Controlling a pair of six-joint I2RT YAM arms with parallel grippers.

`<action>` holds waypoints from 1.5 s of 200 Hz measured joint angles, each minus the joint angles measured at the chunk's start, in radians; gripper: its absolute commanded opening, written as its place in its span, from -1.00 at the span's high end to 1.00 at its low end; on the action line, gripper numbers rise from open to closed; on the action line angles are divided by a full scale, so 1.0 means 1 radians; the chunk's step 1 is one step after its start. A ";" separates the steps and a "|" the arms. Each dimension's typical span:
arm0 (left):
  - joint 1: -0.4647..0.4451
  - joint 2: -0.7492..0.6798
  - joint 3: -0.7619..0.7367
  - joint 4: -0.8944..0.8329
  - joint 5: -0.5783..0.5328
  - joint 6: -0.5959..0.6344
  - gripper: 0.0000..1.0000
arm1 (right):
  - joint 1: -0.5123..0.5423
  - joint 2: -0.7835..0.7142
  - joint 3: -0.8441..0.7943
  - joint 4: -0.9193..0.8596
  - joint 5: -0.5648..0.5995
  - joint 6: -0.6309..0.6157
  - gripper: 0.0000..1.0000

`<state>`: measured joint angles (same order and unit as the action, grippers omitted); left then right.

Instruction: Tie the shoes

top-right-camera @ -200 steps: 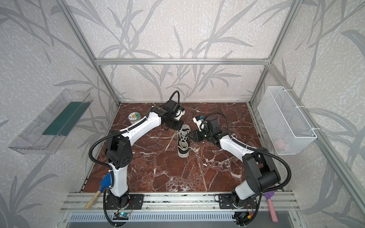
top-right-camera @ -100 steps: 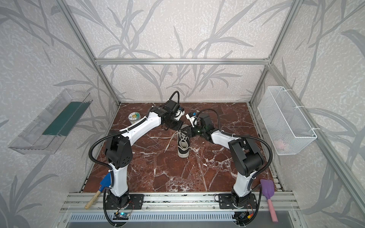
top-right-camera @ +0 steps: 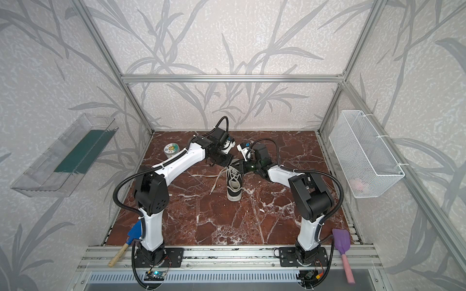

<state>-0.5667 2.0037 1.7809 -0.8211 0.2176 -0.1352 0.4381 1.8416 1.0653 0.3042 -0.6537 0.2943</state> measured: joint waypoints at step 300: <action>0.018 0.028 -0.103 0.036 0.122 -0.075 0.26 | -0.052 0.068 0.092 -0.242 0.175 -0.080 1.00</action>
<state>-0.5484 2.0319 1.6783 -0.7849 0.3397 -0.2104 0.3859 1.9099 1.1572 0.0624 -0.4782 0.2146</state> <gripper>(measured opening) 0.372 0.048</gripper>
